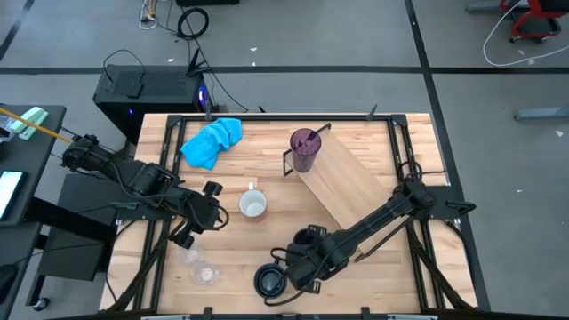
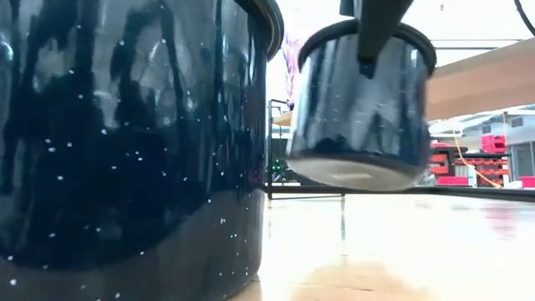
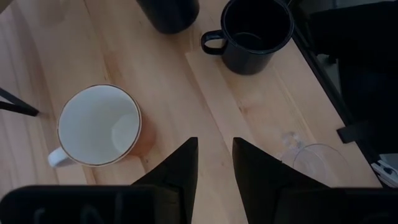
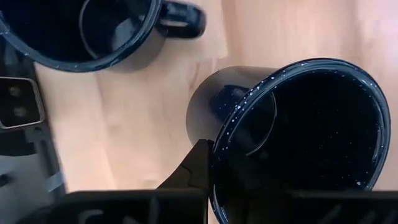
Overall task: Stack small to large cups/mugs on shelf
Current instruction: Put the right black mug on the shelf
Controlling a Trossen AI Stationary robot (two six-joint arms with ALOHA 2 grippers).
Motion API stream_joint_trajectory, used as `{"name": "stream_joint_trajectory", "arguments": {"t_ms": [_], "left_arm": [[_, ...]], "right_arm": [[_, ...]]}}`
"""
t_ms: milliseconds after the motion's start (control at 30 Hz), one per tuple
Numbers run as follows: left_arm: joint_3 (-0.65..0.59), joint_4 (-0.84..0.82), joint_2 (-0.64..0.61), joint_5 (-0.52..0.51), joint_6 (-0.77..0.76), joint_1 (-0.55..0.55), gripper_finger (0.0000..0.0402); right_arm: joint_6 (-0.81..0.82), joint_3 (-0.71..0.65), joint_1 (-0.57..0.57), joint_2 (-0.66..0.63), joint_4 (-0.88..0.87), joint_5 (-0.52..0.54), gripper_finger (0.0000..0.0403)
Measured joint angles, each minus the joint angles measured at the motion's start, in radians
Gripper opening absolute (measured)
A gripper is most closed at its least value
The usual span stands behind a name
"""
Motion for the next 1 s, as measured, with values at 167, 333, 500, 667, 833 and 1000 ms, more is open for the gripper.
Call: {"name": "stream_joint_trajectory", "arguments": {"t_ms": [167, 333, 500, 667, 833, 1000], "left_arm": [[0.0, 0.0, 0.0, 0.0, 0.0, 0.0, 0.0107], [0.0, 0.0, 0.0, 0.0, 0.0, 0.0, 0.0107], [0.0, -0.001, 0.0, 0.0, 0.0, 0.001, 0.0107], [0.0, -0.005, 0.0, 0.0, 0.001, 0.001, 0.0107], [0.0, -0.018, 0.0, 0.0, 0.001, 0.001, 0.0107], [0.0, -0.055, 0.0, 0.0, 0.001, 0.001, 0.0107]], "right_arm": [[-0.027, 0.0, 0.0, -0.038, 0.016, 0.058, 0.0021], [-0.027, 0.002, 0.0, -0.102, 0.02, 0.125, 0.0022], [-0.048, 0.002, 0.0, -0.164, 0.04, 0.18, 0.0022], [-0.097, 0.002, 0.001, -0.231, 0.065, 0.244, 0.0022], [-0.161, 0.002, 0.0, -0.286, 0.054, 0.287, 0.0022], [-0.206, 0.002, -0.001, -0.322, -0.063, 0.291, 0.0022]]}}
